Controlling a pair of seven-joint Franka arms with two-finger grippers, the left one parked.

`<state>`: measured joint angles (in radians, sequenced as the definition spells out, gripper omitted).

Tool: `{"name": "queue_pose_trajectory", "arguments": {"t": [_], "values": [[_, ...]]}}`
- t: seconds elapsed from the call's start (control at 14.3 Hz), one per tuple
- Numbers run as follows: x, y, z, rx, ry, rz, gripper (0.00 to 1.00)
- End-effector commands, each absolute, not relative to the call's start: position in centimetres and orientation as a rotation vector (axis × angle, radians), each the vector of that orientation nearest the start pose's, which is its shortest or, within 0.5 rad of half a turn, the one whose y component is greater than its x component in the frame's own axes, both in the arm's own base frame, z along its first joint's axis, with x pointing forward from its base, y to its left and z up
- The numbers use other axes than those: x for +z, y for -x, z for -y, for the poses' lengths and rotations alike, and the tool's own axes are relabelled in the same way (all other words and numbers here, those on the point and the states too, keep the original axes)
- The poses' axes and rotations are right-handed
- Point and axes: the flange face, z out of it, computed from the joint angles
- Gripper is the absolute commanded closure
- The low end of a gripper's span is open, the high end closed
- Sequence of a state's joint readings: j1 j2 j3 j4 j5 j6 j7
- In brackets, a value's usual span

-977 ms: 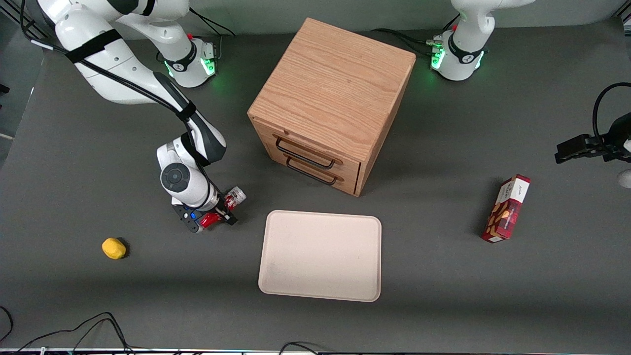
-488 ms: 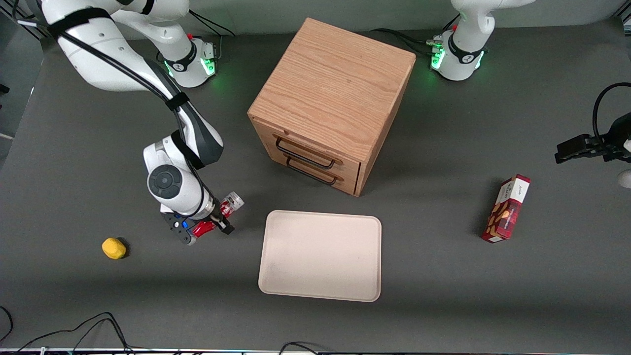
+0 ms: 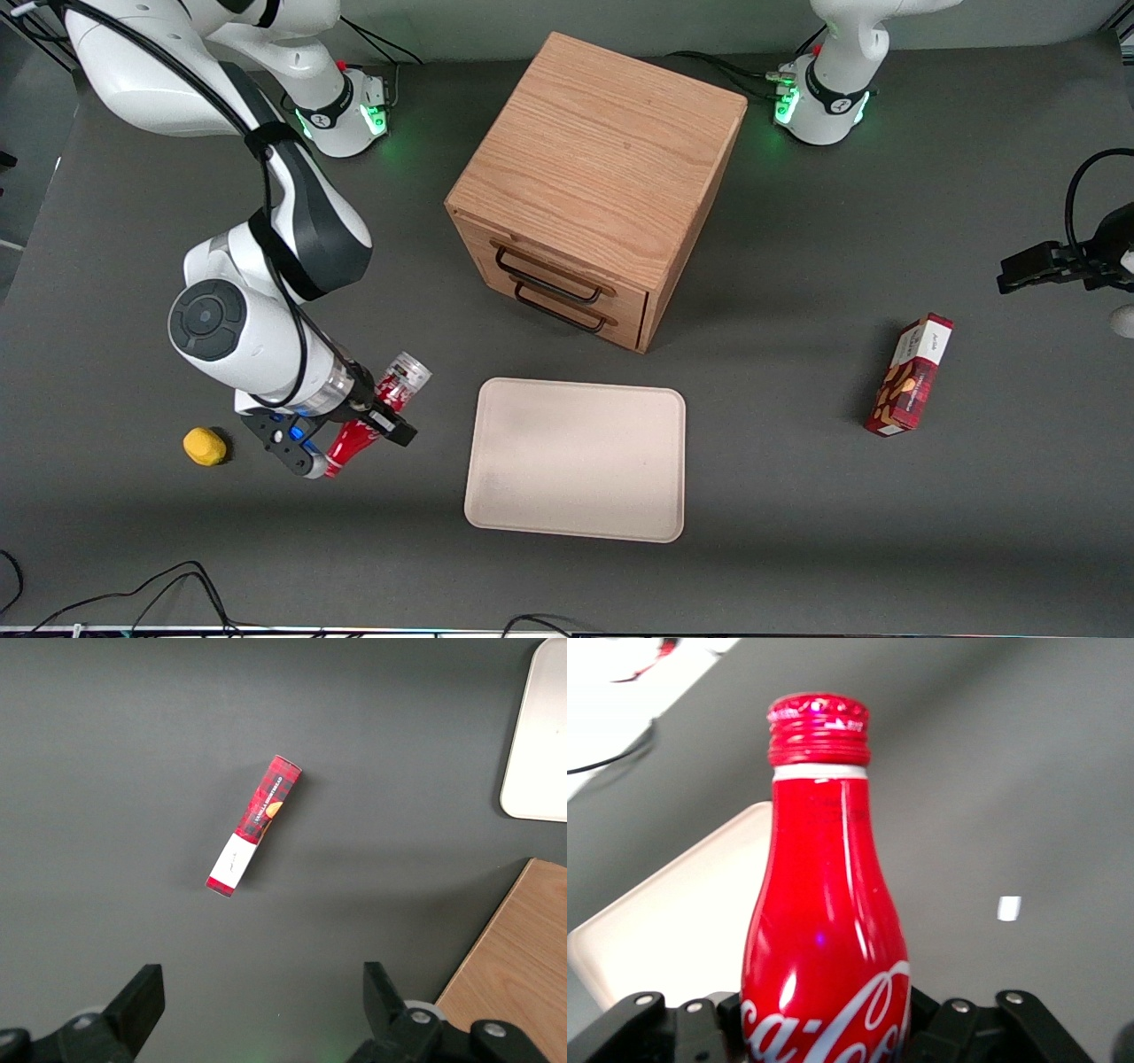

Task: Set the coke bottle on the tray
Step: 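Carry the held bottle over the cream tray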

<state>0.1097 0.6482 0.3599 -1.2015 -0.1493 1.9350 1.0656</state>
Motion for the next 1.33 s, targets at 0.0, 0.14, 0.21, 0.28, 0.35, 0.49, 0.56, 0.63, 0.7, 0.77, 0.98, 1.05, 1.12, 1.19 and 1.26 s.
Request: {"name": "queue_pose_trajectory", "arguments": {"t": [0.0,0.14,0.21,0.28,0.35,0.49,0.56,0.63,0.7,0.77,0.98,1.05,1.12,1.19,1.26], "values": [[42.9,-71.6,-28.9,-0.092,2.889,-0.665,1.00],[41.7,-72.3,-29.7,-0.123,2.906,-0.512,1.00],[40.4,-72.6,-30.0,-0.135,2.910,-0.449,1.00],[39.2,-72.6,-31.0,-0.159,2.921,-0.355,1.00],[37.5,-72.9,-31.3,-0.175,2.940,-0.274,1.00],[32.8,-72.6,-33.8,-0.215,2.980,-0.158,1.00],[30.4,-72.6,-34.5,-0.229,2.991,-0.134,1.00],[28.4,-72.5,-34.9,-0.228,2.991,-0.130,1.00],[26.3,-72.6,-34.9,-0.224,2.985,-0.132,1.00],[24.5,-72.5,-35.1,-0.232,2.982,-0.125,1.00],[21.0,-72.2,-35.6,-0.226,2.975,-0.120,1.00],[20.6,-72.0,-35.7,-0.218,2.976,-0.129,1.00],[20.0,-71.7,-36.1,-0.204,2.976,-0.159,1.00],[19.6,-71.6,-36.3,-0.195,2.975,-0.182,0.98],[19.5,-71.5,-36.3,-0.194,2.974,-0.182,0.94]]}}
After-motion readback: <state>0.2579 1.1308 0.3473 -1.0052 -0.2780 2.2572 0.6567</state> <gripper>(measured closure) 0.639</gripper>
